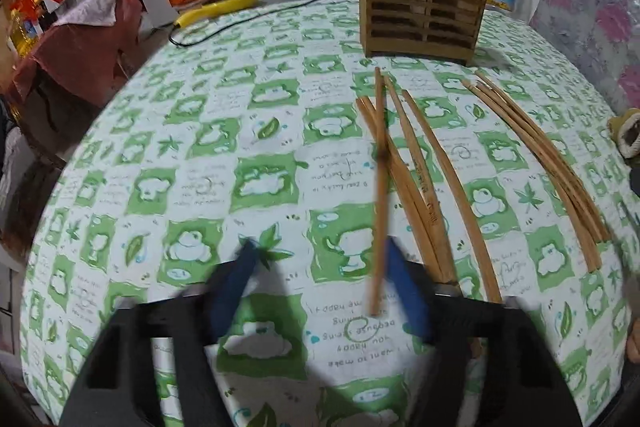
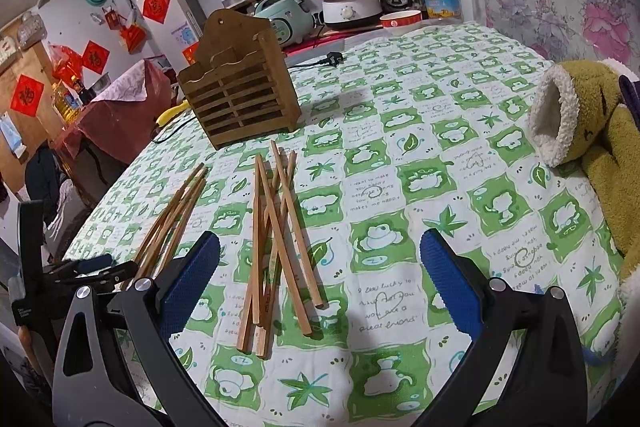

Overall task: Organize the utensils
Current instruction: 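Lower the left tool onto a chopstick and close it while the right tool approaches, then close the right tool on a chopstick while the left tool lifts its chopstick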

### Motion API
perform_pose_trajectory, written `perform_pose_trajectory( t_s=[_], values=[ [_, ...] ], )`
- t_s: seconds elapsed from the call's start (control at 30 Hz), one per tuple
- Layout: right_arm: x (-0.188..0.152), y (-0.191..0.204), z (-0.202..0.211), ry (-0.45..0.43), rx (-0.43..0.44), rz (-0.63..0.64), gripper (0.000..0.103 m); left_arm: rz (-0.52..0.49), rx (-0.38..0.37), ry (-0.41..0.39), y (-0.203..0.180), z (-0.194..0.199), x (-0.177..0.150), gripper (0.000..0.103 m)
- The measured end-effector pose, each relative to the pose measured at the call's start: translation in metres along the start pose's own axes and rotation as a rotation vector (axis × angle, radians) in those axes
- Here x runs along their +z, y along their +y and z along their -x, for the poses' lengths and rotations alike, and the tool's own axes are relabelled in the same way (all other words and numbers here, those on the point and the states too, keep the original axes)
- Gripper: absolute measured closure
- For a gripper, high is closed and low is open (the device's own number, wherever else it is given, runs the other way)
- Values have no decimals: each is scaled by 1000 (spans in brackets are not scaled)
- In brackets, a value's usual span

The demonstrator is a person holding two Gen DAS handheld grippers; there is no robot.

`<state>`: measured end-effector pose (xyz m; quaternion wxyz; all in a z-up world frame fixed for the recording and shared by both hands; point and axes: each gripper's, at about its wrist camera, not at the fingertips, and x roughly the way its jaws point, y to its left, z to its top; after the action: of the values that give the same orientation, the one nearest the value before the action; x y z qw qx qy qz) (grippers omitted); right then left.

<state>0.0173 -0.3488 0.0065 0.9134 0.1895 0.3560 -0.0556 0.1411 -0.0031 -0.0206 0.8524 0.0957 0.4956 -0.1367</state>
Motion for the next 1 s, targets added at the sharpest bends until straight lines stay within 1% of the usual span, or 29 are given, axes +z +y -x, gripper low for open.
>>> perform_pose_trajectory(
  t_s=[0.03,0.1,0.13,0.17,0.2,0.3,0.33,0.37,0.43,0.5,0.53,0.6,0.63,0.7,0.77,0.8,0.87,0.93,1.0],
  values=[
    [0,0,0,-1,2,-1,6,0,-15,-4,0,1,0,58],
    [0,-1,1,-2,1,1,6,-18,-22,-10,-5,2,-1,72],
    [0,0,1,-4,2,2,6,-27,-27,-14,-8,2,-1,77],
    [-1,0,2,-5,4,5,6,-43,-43,-19,-11,4,-3,89],
    [-1,1,2,-6,7,9,6,-47,-52,-23,-13,5,-4,95],
    [-1,4,4,5,36,43,7,-17,-75,-56,-7,13,-6,97],
    [-1,5,4,27,54,71,14,1,-88,-66,-2,15,-6,97],
    [-2,6,4,41,58,90,17,25,-109,-72,3,16,-6,97],
    [-5,7,3,83,60,145,29,70,-148,-71,12,16,-6,97],
    [-9,7,4,117,48,201,37,97,-169,-63,17,15,-5,97],
    [-13,9,5,133,27,246,41,104,-176,-58,18,15,-5,97],
    [-21,13,6,147,-12,324,46,106,-177,-56,18,15,-5,97],
    [-26,15,7,151,-23,348,53,104,-176,-57,19,15,-4,97],
    [-32,23,9,152,-19,400,60,96,-168,-57,18,15,-5,97],
    [-37,31,8,151,-42,449,68,91,-163,-51,17,13,-5,97],
    [-39,33,7,156,-43,462,74,90,-162,-47,17,13,-5,97],
    [-40,37,1,185,-40,479,80,93,-163,-37,17,11,-4,97],
    [-40,35,-5,225,-27,465,94,98,-170,-15,17,7,-4,97],
    [-39,30,-8,244,-4,440,96,104,-174,-1,18,4,-4,97]
  ],
)
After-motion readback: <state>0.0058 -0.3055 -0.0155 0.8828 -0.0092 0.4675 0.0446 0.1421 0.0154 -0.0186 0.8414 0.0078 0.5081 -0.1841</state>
